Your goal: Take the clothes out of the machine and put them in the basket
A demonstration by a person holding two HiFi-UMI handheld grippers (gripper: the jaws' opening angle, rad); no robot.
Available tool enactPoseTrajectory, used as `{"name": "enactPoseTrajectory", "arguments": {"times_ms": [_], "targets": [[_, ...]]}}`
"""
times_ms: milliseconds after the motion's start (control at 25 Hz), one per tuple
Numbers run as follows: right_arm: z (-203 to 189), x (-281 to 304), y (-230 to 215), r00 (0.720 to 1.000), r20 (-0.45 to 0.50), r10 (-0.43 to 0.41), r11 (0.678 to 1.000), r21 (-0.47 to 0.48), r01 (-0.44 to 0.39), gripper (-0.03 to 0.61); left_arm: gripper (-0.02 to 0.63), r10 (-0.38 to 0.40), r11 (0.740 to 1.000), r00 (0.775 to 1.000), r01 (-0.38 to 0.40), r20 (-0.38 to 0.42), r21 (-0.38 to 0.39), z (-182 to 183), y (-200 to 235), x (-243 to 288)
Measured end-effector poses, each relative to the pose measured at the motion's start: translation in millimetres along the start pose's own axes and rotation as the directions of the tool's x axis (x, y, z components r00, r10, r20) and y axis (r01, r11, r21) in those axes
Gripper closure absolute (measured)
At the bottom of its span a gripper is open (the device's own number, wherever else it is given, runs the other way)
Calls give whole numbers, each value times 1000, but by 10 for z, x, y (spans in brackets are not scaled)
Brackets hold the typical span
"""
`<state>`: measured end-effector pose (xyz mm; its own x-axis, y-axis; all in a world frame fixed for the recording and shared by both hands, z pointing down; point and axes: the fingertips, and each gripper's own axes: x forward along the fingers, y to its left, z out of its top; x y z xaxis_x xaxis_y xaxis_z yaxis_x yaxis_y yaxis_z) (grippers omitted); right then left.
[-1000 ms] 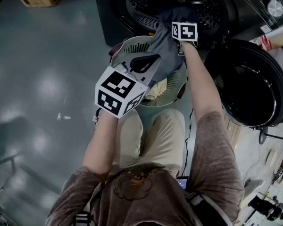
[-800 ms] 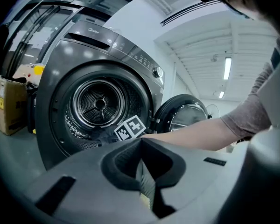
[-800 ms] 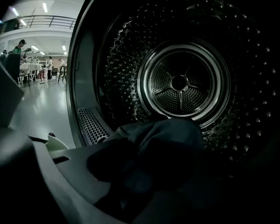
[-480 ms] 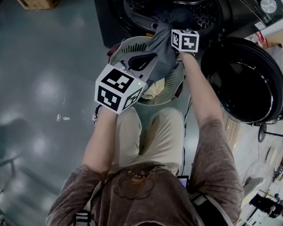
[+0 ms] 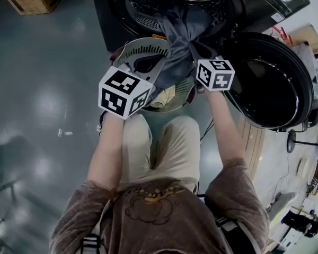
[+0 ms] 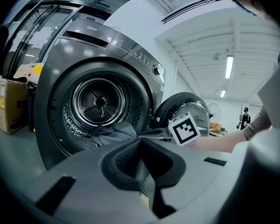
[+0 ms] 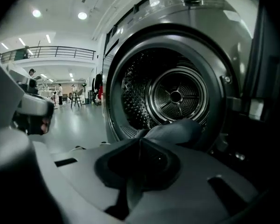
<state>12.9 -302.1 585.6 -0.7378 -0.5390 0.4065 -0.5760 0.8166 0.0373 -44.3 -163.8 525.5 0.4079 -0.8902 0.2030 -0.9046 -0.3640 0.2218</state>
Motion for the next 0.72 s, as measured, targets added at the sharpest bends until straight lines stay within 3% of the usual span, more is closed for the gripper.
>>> {"name": "enactPoseTrajectory", "arguments": {"times_ms": [440, 720], "targets": [[-433, -569, 1007, 971, -61, 233, 972, -4, -233, 568, 606, 8, 1000, 1000, -8, -6, 17, 2, -76, 18], [-869, -859, 1652, 911, -167, 378, 923, -11, -385, 567, 606, 16, 1000, 1000, -16, -8, 23, 5, -76, 20]]}}
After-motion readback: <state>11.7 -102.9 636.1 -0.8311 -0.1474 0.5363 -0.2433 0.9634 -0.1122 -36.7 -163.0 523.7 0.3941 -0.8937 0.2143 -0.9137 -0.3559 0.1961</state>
